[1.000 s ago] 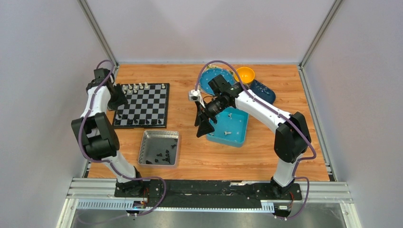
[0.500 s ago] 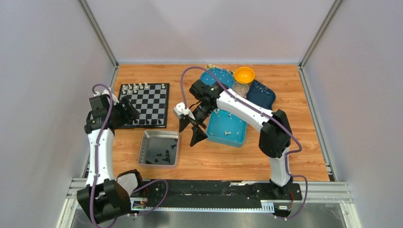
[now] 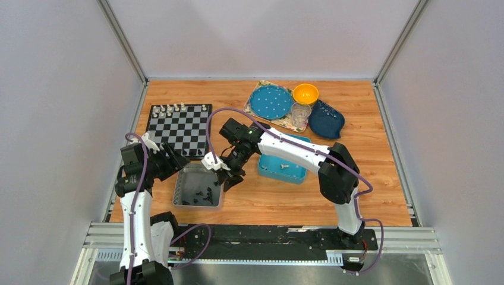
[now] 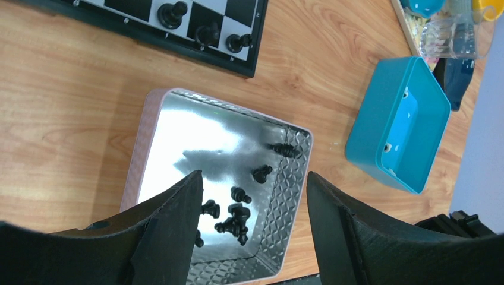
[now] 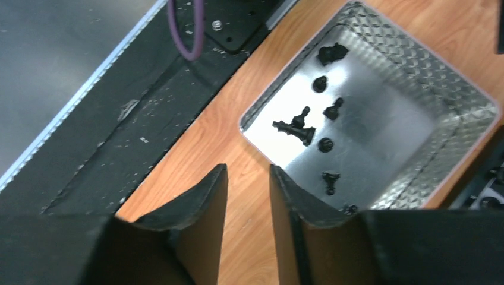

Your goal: Set up the chess pieces on the board

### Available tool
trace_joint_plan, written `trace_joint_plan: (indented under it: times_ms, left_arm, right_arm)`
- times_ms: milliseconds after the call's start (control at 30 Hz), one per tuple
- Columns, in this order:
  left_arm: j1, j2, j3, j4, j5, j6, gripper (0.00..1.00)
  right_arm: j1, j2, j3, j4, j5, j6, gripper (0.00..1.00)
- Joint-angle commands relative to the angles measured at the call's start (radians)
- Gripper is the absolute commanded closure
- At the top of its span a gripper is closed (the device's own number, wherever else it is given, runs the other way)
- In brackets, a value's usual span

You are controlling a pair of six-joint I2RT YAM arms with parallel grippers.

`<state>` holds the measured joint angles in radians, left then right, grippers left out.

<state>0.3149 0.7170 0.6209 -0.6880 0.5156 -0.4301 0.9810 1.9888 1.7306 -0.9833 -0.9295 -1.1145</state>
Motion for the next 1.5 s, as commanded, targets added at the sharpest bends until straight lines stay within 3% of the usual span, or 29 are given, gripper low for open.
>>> trace_joint_plan:
  times_ms: [0, 167, 333, 433, 500, 600, 867, 1100, 1467]
  left_arm:
    - [0.003, -0.057, 0.034, -0.057, -0.09, -0.027, 0.28]
    - [0.001, -0.091, 0.05, -0.091, -0.143, -0.024, 0.29]
    - [0.0, -0.099, 0.027, -0.108, -0.123, -0.027, 0.29]
    - [0.0, -0.102, -0.003, -0.065, -0.036, -0.029, 0.32]
    - [-0.017, -0.09, -0.033, -0.022, 0.073, -0.038, 0.34]
    - [-0.056, -0.059, -0.05, -0.024, 0.113, -0.027, 0.36]
    - [-0.311, 0.044, -0.046, -0.016, -0.026, 0.027, 0.37]
    - [-0.512, 0.157, -0.024, 0.007, -0.176, 0.143, 0.4]
    - [-0.62, 0.403, 0.071, -0.01, -0.242, 0.316, 0.43]
  right_arm:
    - [0.021, 0.028, 0.031, 0.195, 0.06, 0.145, 0.72]
    - [0.036, 0.047, -0.003, 0.339, 0.125, 0.249, 0.77]
    - [0.038, 0.085, 0.024, 0.376, 0.182, 0.367, 0.77]
    - [0.035, 0.097, 0.04, 0.376, 0.212, 0.413, 0.77]
    - [0.016, 0.093, 0.05, 0.374, 0.183, 0.465, 0.77]
    - [-0.022, 0.062, 0.053, 0.371, 0.117, 0.587, 0.76]
    - [-0.12, -0.079, 0.009, 0.273, -0.078, 0.693, 0.73]
    - [-0.171, -0.122, -0.063, 0.253, -0.132, 0.693, 0.71]
    - [-0.186, -0.151, -0.106, 0.227, -0.152, 0.679, 0.7]
